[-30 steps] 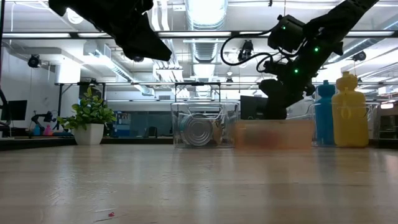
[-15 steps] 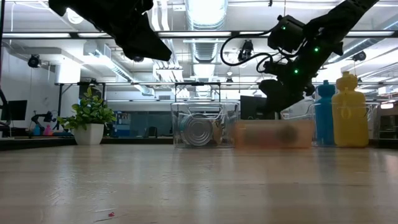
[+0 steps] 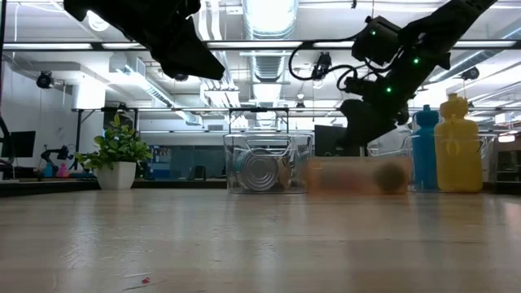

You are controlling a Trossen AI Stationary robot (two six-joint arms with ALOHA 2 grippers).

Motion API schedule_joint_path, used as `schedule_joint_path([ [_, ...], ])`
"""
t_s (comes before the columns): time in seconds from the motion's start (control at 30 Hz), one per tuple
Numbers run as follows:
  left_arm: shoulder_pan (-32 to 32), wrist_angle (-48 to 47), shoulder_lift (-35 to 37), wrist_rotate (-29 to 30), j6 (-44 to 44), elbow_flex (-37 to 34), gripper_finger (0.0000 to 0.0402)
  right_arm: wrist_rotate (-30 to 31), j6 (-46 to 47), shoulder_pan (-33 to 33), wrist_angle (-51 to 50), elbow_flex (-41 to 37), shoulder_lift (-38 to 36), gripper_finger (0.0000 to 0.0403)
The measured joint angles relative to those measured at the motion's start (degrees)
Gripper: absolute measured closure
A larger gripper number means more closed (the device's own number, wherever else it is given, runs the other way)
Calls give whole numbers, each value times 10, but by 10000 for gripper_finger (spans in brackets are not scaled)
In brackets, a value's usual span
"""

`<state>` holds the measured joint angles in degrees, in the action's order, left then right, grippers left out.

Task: Pick & Place Food Item
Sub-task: Put the violet tumbler into the right transparent bin

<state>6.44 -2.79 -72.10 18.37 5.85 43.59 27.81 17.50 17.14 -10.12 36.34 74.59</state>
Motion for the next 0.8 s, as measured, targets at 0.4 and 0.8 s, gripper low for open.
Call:
schedule_joint_path([
  [0.4,0,0,0,0,0,0,265,0,3,0,5,0,-40,91],
  [0.8,0,0,0,0,0,0,265,2,0,-29,6,0,-54,117],
])
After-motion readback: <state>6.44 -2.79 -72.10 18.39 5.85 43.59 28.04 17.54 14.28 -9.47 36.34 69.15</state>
